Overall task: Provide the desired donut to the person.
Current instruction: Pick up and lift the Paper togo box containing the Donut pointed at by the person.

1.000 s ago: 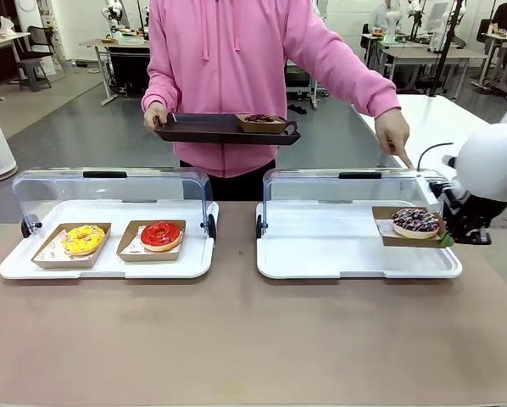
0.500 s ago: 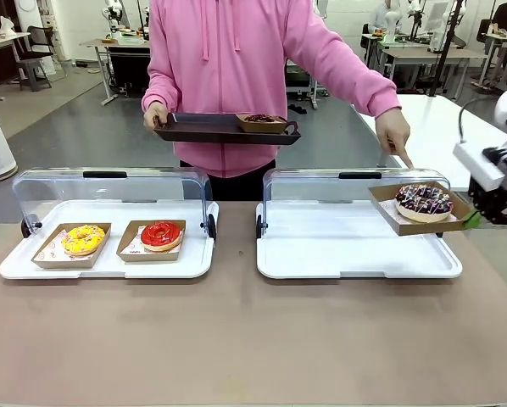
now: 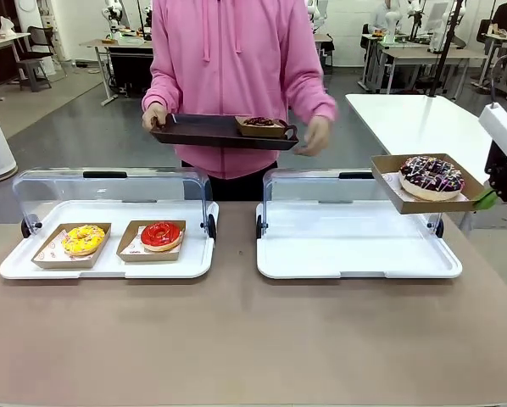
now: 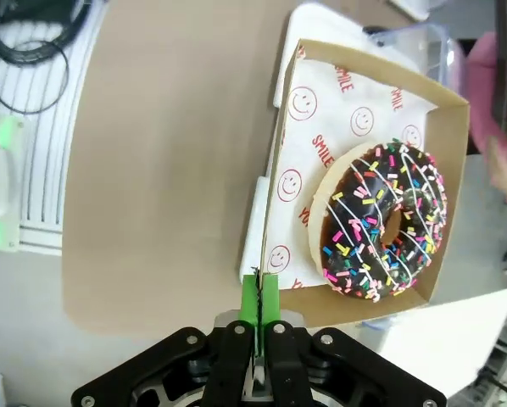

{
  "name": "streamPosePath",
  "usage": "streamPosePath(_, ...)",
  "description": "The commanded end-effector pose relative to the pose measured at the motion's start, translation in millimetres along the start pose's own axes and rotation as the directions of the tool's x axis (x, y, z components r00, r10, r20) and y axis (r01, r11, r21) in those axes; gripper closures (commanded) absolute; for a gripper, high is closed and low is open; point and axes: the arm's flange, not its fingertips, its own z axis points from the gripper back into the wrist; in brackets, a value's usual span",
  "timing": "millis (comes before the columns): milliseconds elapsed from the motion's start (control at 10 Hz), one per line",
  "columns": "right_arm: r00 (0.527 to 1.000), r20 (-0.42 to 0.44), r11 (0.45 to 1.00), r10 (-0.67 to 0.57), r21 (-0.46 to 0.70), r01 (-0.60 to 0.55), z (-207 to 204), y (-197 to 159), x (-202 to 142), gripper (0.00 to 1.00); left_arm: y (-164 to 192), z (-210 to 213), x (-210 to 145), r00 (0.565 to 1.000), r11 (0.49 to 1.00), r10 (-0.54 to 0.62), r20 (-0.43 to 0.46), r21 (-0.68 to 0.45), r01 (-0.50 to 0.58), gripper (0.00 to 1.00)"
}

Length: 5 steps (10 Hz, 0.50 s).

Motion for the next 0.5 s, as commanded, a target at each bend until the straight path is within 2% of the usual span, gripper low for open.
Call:
streamPosePath(0, 0.999, -0.017, 0.999, 0.039, -0.023, -0.039, 9.3, 3.8, -1.4, 1.0, 1.5, -0.3, -1.7, 1.0, 1.0, -0.008, 0.012, -0.007, 0.008, 0.0)
streamPosePath(400, 0.999, -0.017, 0.999, 0.039, -0.023, -0.039, 9.3, 3.8, -1.4, 1.0, 1.5, -0.3, -1.7, 1.0, 1.0, -0.008, 0.012, -0.007, 0.008, 0.0)
